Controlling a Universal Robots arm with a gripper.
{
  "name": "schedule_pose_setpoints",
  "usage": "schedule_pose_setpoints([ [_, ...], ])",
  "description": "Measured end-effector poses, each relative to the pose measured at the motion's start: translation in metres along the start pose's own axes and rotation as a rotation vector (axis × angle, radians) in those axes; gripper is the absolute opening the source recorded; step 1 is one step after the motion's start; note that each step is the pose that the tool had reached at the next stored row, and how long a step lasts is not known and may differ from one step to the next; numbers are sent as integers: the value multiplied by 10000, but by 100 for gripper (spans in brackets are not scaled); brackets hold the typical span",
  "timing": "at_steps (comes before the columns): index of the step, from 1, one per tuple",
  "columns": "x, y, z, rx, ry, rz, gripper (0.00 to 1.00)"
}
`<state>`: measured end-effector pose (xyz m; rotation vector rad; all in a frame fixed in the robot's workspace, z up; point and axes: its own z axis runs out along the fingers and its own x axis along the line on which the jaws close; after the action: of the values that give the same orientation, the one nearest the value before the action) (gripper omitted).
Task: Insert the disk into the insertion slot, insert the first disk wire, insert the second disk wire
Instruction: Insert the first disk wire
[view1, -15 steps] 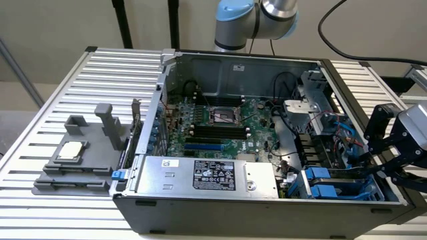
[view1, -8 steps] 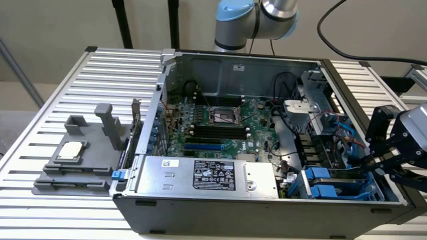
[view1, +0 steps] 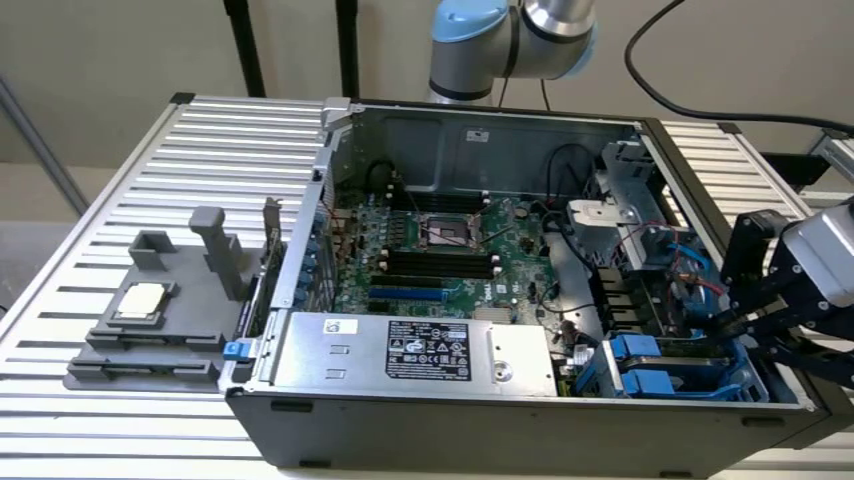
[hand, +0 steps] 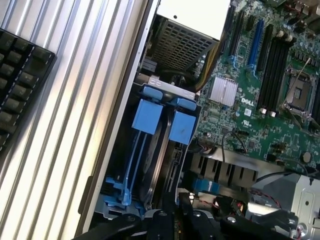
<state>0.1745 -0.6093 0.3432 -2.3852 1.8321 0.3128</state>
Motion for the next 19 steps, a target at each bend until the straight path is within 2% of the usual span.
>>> schedule_pose_setpoints([
  [4, -32, 116, 4, 42, 11, -9, 16],
  [9, -66, 226, 9, 96, 67, 14, 16],
  [13, -70, 244, 12, 152, 118, 230, 16],
  [19, -71, 244, 10, 285, 238, 880, 16],
])
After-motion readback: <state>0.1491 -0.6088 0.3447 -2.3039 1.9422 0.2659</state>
